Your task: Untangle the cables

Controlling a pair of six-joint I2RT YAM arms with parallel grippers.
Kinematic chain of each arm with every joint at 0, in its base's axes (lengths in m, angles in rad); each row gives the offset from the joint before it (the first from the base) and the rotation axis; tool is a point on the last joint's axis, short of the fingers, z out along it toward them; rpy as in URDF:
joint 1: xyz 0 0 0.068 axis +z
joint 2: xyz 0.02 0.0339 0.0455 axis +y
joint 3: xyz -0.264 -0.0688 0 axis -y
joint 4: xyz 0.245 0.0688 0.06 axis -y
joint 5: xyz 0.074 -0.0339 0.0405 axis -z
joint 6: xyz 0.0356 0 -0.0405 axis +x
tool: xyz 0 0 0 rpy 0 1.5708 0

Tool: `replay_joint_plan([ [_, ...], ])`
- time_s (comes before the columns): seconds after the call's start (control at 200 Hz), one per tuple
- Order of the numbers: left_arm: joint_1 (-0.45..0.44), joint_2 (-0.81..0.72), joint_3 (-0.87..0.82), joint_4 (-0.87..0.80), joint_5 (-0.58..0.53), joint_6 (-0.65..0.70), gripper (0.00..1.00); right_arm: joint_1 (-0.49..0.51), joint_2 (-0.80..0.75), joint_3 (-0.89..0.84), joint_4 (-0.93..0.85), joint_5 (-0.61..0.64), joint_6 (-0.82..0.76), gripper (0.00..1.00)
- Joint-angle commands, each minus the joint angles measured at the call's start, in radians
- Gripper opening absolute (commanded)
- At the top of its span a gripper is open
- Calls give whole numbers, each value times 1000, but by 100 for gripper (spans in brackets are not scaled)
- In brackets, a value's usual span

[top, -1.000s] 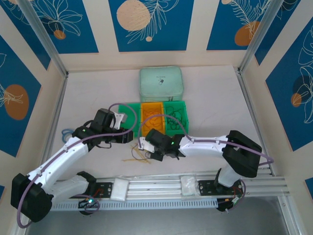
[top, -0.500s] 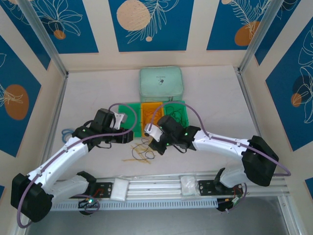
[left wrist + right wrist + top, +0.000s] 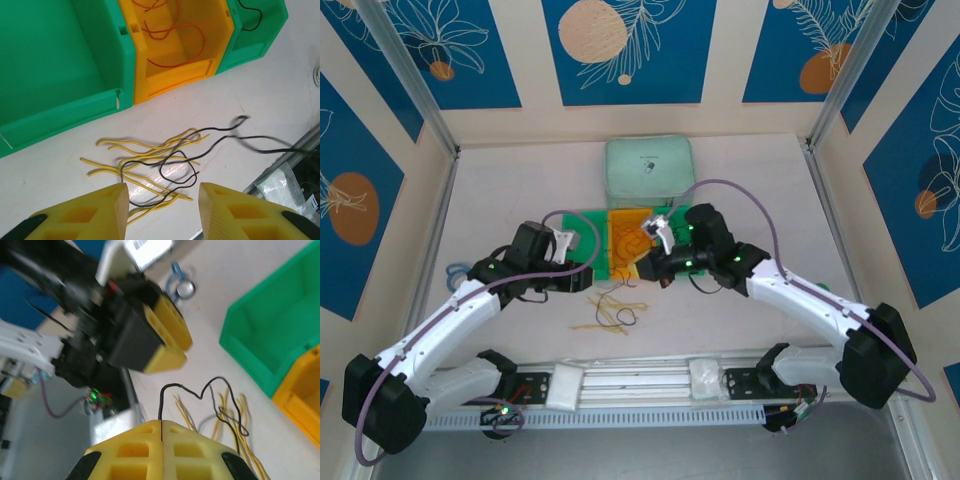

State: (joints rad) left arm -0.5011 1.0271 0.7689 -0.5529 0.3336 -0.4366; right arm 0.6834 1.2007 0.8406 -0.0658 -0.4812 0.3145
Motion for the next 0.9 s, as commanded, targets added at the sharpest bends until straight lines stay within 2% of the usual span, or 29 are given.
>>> replay_joint_plan([
  [0.0,13,-5,-5,25,20,18,41,-48,-72,-31,106,-135,145,0],
  [0.39,13,4,15,24,23,20,41,-151,-276,60,25,-72,166,0],
  [0.895,13,32,36,27,34,20,41,-302,-426,176,-51,30,142,0],
])
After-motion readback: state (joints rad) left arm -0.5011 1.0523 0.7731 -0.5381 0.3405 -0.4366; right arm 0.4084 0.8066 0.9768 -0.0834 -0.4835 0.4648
